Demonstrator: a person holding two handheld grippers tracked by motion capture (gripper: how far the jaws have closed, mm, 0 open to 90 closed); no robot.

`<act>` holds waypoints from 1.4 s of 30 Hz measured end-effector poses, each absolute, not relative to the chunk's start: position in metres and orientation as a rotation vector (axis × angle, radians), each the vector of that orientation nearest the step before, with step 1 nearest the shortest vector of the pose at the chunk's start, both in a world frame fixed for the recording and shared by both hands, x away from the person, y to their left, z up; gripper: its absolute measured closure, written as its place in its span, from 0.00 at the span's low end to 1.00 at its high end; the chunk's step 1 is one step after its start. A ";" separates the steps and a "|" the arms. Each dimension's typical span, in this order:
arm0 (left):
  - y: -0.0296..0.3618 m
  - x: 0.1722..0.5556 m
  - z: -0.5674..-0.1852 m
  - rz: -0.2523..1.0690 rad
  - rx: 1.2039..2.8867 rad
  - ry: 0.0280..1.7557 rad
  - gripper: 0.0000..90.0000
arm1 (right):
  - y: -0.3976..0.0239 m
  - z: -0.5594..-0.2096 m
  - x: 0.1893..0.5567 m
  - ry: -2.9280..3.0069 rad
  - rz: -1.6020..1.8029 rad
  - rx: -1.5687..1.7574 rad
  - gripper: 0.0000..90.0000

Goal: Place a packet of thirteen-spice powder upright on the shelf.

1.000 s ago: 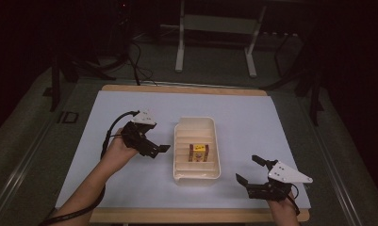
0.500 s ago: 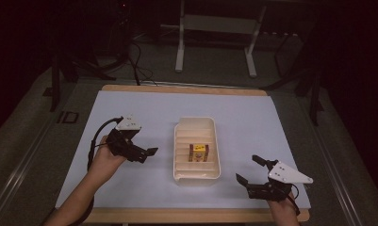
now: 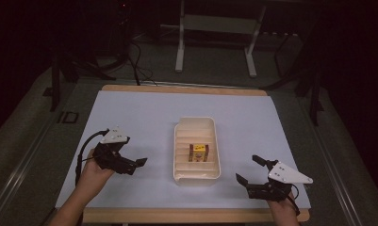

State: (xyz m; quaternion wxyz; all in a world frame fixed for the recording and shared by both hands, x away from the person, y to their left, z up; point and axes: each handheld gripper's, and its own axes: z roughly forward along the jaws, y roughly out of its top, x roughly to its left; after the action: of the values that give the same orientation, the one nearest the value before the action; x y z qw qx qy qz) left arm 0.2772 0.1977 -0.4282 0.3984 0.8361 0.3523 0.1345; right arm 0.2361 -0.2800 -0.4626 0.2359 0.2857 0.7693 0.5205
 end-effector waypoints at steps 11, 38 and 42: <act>0.205 0.260 -0.448 0.318 2.107 0.921 0.02 | -0.280 -0.463 0.236 2.111 1.425 0.794 0.15; 0.214 0.244 -0.479 0.322 2.045 1.015 0.02 | -0.280 -0.462 0.235 2.100 1.437 0.784 0.15; 0.216 0.246 -0.481 0.344 2.039 1.032 0.02 | -0.280 -0.461 0.236 2.099 1.438 0.774 0.15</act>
State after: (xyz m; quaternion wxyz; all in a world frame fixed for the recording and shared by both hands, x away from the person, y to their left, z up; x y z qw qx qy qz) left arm 0.2456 0.2158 -0.4813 0.4036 0.8072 0.4087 0.1362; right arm 0.2357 -0.2796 -0.4613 0.2389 0.2825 0.7665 0.5250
